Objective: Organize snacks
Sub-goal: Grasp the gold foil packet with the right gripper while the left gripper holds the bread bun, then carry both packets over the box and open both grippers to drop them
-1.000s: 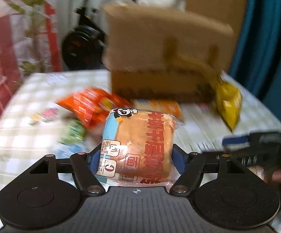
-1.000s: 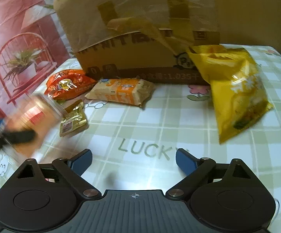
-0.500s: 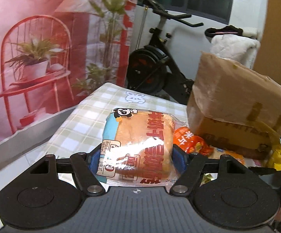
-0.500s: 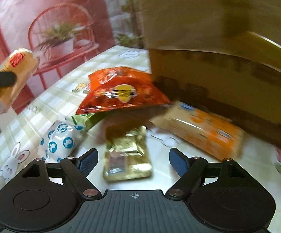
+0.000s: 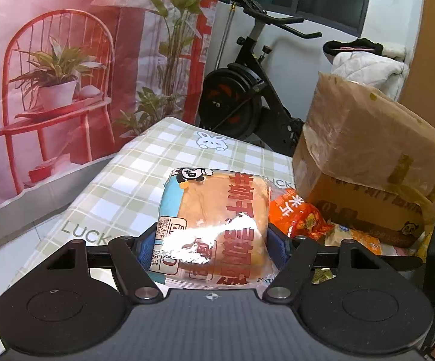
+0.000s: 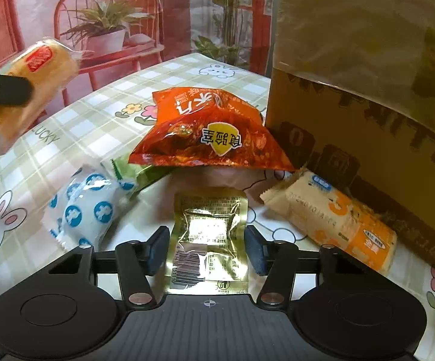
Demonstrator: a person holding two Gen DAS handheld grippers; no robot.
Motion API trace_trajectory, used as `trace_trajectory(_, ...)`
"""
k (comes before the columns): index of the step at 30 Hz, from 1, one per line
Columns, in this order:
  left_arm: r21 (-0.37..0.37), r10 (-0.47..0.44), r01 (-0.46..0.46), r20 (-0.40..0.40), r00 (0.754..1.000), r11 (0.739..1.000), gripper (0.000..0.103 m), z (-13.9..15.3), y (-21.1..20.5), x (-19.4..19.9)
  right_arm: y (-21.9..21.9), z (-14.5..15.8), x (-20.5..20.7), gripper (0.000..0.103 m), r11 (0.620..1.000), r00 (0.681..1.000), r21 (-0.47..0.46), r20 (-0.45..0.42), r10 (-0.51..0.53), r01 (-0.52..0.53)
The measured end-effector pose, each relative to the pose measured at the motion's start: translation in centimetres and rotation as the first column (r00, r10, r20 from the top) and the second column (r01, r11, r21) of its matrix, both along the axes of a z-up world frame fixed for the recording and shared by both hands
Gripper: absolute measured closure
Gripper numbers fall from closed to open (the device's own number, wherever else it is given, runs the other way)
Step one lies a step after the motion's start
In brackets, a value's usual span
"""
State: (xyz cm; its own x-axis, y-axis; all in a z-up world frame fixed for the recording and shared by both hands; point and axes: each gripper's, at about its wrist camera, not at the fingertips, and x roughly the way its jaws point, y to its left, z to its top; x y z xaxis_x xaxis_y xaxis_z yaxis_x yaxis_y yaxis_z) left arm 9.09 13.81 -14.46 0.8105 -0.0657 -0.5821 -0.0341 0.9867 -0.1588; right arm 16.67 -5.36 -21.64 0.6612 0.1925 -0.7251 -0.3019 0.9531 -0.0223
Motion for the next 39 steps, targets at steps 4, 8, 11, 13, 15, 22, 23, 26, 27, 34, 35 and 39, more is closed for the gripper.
trace_trajectory(4,0.008,-0.023,0.023,0.005,1.0,1.0,0.029,0.2,-0.5,-0.4,-1.6,0.5,-1.1,0.058,0.997,1.0,0.077,0.017,-0.025,0.024)
trace_trajectory(8,0.008,-0.034,0.034,0.018,0.999,0.999,0.029,0.6,-1.0,-0.6,-3.3,1.8,-3.0,0.059,0.989,0.996,0.141,0.073,-0.056,0.046)
trace_trajectory(11,0.006,-0.049,0.049,0.036,0.998,0.999,0.029,1.2,-1.6,-0.5,-5.0,3.3,-4.3,0.059,0.982,0.99,0.176,0.117,-0.083,0.062)
trace_trajectory(13,0.012,-0.072,0.071,0.052,0.996,0.997,0.03,1.8,-2.4,-0.4,-6.3,4.5,-5.3,0.059,0.978,0.983,0.195,0.152,-0.103,0.072)
trace_trajectory(15,0.019,-0.097,0.096,0.072,0.993,0.995,0.03,2.5,-3.3,-0.2,-7.5,6.0,-6.0,0.059,0.975,0.973,0.205,0.196,-0.122,0.081)
trace_trajectory(22,0.037,-0.182,0.178,0.184,0.966,0.983,0.03,7.0,-7.0,2.0,-12.1,13.8,-7.3,0.058,0.973,0.897,0.212,0.407,-0.17,0.088)
trace_trajectory(23,0.042,-0.192,0.188,0.209,0.959,0.981,0.03,7.9,-7.6,2.4,-13.0,15.0,-7.4,0.058,0.971,0.88,0.219,0.439,-0.183,0.093)
trace_trajectory(26,0.068,-0.231,0.221,0.272,0.934,0.973,0.029,10.4,-9.7,4.1,-16.0,18.4,-7.0,0.058,0.963,0.834,0.246,0.505,-0.223,0.108)
trace_trajectory(27,0.078,-0.239,0.226,0.291,0.926,0.971,0.029,11.1,-10.6,4.8,-16.7,19.2,-6.5,0.058,0.963,0.822,0.241,0.52,-0.233,0.12)
trace_trajectory(34,0.177,-0.281,0.238,0.284,0.917,0.955,0.029,12.7,-16.8,13.3,-21.9,22.3,0.4,0.058,0.954,0.798,0.203,0.524,-0.298,0.223)
trace_trajectory(35,0.193,-0.28,0.234,0.263,0.923,0.953,0.029,12.4,-17.8,14.7,-22.4,22.2,1.4,0.058,0.95,0.802,0.2,0.51,-0.311,0.241)
trace_trajectory(39,0.19,-0.272,0.237,0.189,0.943,0.953,0.029,11.4,-20.0,18.1,-23.1,20.3,4.3,0.056,0.932,0.821,0.184,0.441,-0.363,0.313)
